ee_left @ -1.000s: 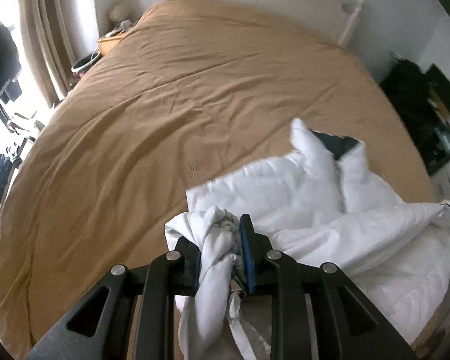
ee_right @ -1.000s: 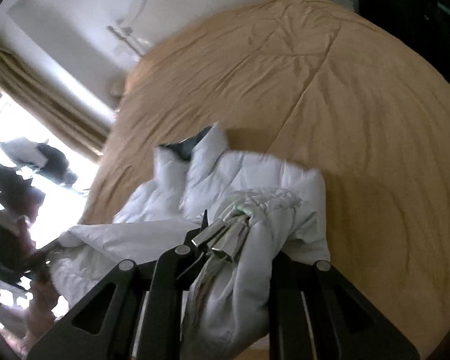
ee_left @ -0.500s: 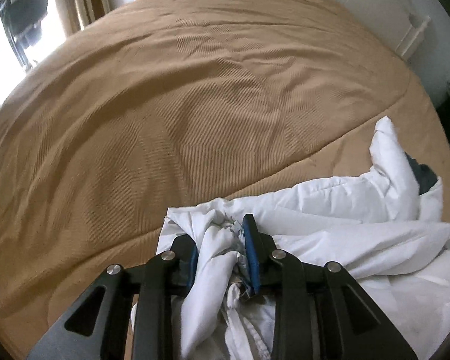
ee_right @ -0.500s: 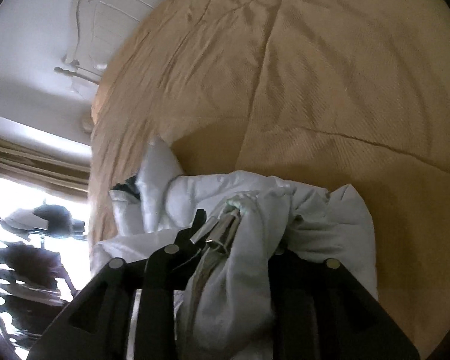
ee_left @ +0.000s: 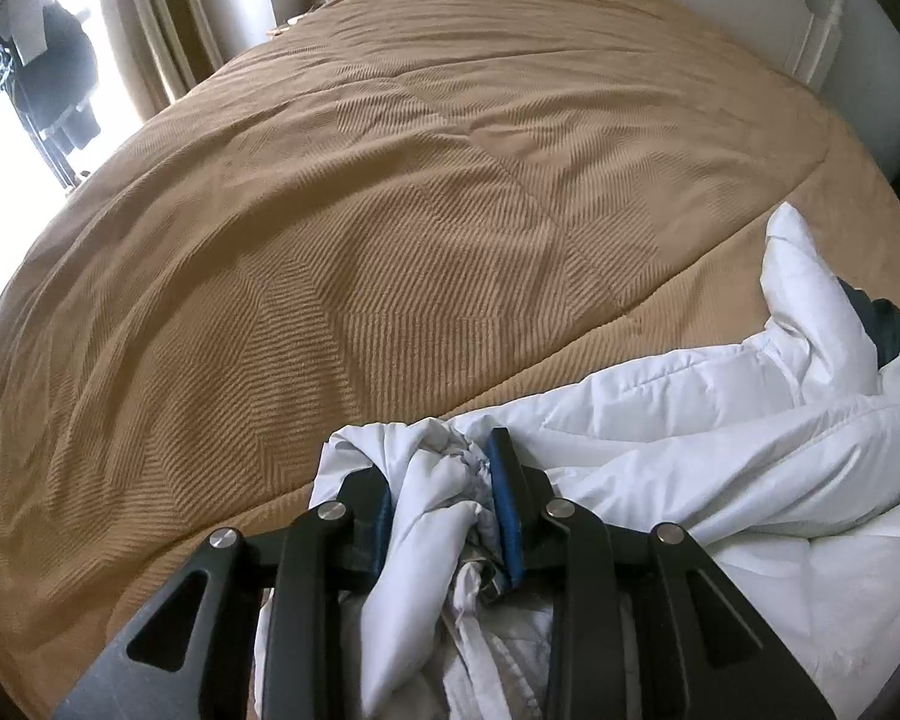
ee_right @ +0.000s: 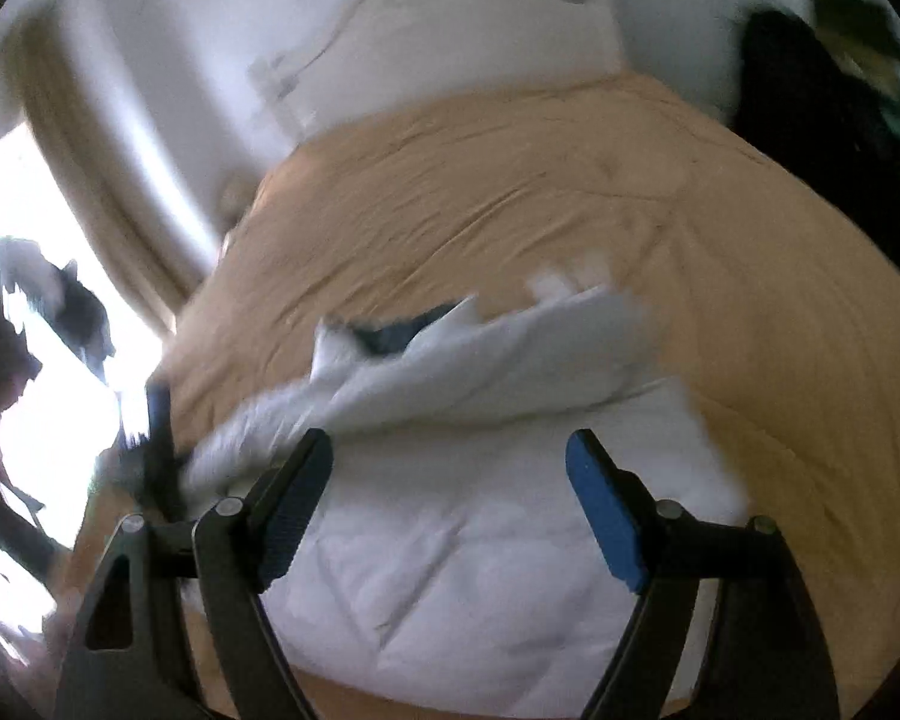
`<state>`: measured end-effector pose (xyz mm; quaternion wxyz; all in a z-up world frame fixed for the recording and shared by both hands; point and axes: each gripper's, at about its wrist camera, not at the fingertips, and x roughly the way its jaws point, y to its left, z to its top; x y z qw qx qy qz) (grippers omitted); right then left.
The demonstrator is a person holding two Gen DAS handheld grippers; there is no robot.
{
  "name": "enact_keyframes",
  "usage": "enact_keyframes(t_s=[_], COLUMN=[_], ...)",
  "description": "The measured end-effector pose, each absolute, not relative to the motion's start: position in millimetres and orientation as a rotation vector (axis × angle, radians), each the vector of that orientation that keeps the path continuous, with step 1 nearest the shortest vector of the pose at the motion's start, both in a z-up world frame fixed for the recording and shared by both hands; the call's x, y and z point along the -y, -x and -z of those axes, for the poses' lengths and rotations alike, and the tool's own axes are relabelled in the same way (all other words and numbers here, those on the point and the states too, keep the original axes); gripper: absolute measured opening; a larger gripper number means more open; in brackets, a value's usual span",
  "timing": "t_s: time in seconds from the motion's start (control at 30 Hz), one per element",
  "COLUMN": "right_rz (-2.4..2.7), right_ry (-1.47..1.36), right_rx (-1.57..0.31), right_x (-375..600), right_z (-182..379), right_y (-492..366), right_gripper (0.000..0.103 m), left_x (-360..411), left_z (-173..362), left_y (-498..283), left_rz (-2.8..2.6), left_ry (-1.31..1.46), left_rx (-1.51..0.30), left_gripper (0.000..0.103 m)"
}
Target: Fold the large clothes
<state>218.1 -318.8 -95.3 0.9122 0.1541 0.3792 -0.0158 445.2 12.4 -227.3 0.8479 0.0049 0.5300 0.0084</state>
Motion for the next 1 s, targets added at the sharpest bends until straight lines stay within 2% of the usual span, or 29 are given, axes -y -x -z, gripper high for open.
enact_keyframes(t_s=[0.17, 0.27, 0.33, 0.43, 0.5, 0.53, 0.57, 0.63, 0.7, 0.8, 1.0], right_rz=[0.078, 0.144, 0.160, 0.140, 0.135, 0.139, 0.141, 0.144, 0.145, 0.152, 0.151], right_ry=[-0.086, -0.021, -0.028, -0.064, -0.070, -0.063, -0.061, -0.062, -0.062, -0.057, -0.056], right_rx=[-0.945, -0.978, -0.980, -0.979, -0.974, -0.974, -0.974, -0.972, -0.974, -0.974, -0.976], right_x=[240.6, 230.2, 233.6, 241.4, 241.9, 240.9, 241.2, 240.5, 239.9, 239.2, 225.7], right_z=[166.5, 200.8, 209.7, 216.2, 218.9, 220.0, 220.9, 222.2, 222.0, 223.1, 223.7], right_y=[-264.3, -280.9, -283.1, -280.0, -277.2, -276.2, -275.5, -273.0, -273.5, -273.1, -276.3], right_gripper=[0.080, 0.091, 0.095, 0.096, 0.097, 0.097, 0.097, 0.097, 0.098, 0.098, 0.098], left_x=[-13.1, -23.9, -43.2, -81.0, -96.4, -100.7, -105.3, -114.6, -110.0, -79.9, 21.9], left_z=[228.5, 221.0, 206.4, 169.0, 135.2, 116.7, 98.6, 68.3, 54.6, 60.0, 141.5], left_y=[-446.9, -448.8, -452.0, -459.2, -458.9, -455.6, -450.4, -440.1, -430.9, -410.1, -367.2], left_rz=[-0.007, 0.028, 0.078, 0.172, 0.170, 0.137, 0.101, 0.044, 0.057, 0.115, 0.277], left_ry=[-0.008, 0.055, 0.158, 0.362, 0.358, 0.310, 0.261, 0.191, 0.140, 0.084, -0.036], left_rx=[-1.116, -1.144, -1.137, -1.110, -1.053, -0.999, -0.945, -0.863, -0.872, -0.907, -0.999], left_gripper=[0.029, 0.031, 0.036, 0.037, 0.037, 0.047, 0.065, 0.081, 0.081, 0.081, 0.081])
